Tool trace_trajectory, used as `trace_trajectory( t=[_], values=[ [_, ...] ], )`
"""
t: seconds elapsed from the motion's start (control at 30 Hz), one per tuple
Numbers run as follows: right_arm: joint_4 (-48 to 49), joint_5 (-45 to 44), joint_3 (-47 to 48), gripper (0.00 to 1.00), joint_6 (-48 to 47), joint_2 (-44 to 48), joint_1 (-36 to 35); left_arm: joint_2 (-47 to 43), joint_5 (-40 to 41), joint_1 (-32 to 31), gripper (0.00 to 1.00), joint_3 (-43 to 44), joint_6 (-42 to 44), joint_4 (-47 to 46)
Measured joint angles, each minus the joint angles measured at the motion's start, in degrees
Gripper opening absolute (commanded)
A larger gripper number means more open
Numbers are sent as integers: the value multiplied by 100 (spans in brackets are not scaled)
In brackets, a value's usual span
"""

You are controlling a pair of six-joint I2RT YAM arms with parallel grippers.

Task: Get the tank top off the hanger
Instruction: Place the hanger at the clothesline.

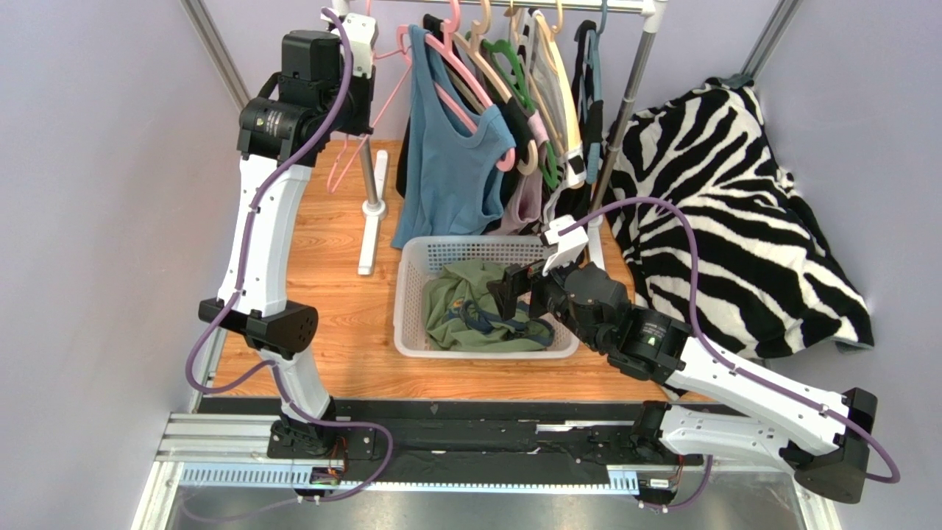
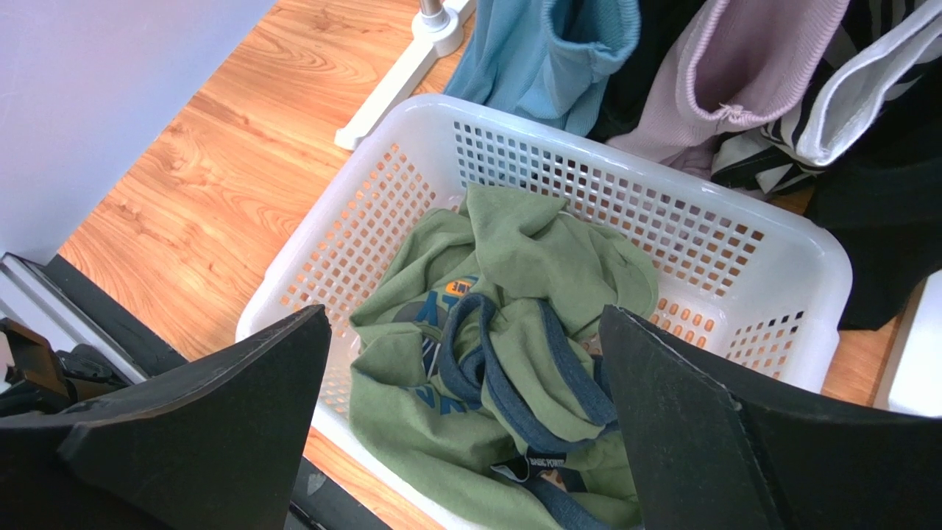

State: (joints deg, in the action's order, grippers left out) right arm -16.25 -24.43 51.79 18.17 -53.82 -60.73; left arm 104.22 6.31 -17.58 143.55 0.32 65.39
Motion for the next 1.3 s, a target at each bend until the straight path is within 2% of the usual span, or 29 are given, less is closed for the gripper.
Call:
trace_trajectory(
  t=[0.13,0.3,0.4,0.57,0.93,1.3],
  values=[
    [-125,11,0,96,0,-2,0,-149,-142,0,0,-118,-26,-7],
    [-155,46,0,95,-2,-20,-2,-822,-326,0,0,-863,-20,-129],
    [-157,57,0,94,0,-33,-7,-1019,-315,0,0,-809,11,-177],
    [-170,107,0,92,4,-39,-17,-835,-236,0,0,-229,66,-247],
    [-227,160,0,88,52,90,-28,-199,26,50,0,-153,219,-385],
    [-313,160,0,85,94,111,-35,-87,192,214,0,-24,348,-566]
  ],
)
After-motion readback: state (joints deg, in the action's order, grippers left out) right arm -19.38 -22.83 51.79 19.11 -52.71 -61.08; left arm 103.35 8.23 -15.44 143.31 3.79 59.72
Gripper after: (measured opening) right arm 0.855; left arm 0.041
